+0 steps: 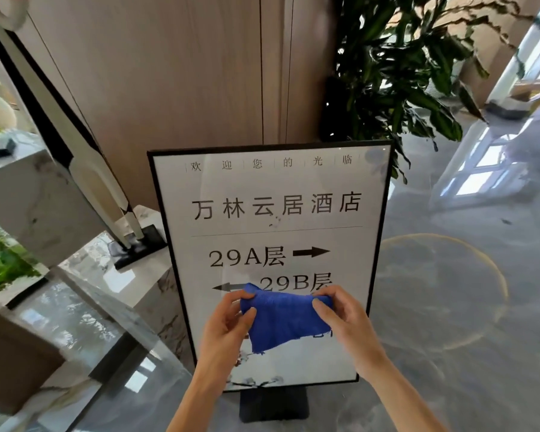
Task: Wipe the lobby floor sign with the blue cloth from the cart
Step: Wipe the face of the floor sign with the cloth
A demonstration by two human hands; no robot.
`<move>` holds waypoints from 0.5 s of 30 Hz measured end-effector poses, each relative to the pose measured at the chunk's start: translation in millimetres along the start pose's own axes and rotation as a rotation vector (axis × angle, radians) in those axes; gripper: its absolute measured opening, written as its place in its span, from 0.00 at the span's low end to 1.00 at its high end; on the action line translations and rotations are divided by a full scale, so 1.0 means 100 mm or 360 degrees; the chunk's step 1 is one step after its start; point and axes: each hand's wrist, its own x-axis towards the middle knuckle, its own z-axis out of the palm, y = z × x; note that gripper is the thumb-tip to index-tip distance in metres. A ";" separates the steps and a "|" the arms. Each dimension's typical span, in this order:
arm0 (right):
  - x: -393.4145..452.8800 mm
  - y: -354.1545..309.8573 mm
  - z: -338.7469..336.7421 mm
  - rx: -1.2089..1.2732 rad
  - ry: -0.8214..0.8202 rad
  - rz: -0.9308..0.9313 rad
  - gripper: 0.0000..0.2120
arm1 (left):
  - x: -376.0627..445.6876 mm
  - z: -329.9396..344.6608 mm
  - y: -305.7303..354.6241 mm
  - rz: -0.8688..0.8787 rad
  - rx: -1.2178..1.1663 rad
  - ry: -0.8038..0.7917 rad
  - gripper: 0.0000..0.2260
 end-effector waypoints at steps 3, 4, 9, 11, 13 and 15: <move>0.00 0.00 0.15 0.0153 0.0119 0.0100 0.08 | 0.06 -0.08 0.01 -0.0039 -0.0056 -0.0070 0.13; 0.00 0.02 0.20 0.0208 0.0165 0.0129 0.08 | 0.08 -0.11 0.01 -0.0050 -0.0080 -0.0084 0.12; 0.02 0.06 0.37 0.0390 0.0327 0.0348 0.10 | 0.17 -0.20 -0.06 -0.0075 -0.0214 -0.0138 0.06; 0.01 0.04 0.42 0.0487 0.0387 0.0429 0.09 | 0.20 -0.23 -0.10 -0.0082 -0.0266 -0.0158 0.06; 0.00 0.03 0.46 0.0621 0.0464 0.0533 0.14 | 0.23 -0.26 -0.14 -0.0081 -0.0294 -0.0183 0.07; -0.04 0.02 0.48 0.0753 0.0437 0.0646 0.20 | 0.26 -0.29 -0.17 -0.0080 -0.0323 -0.0219 0.08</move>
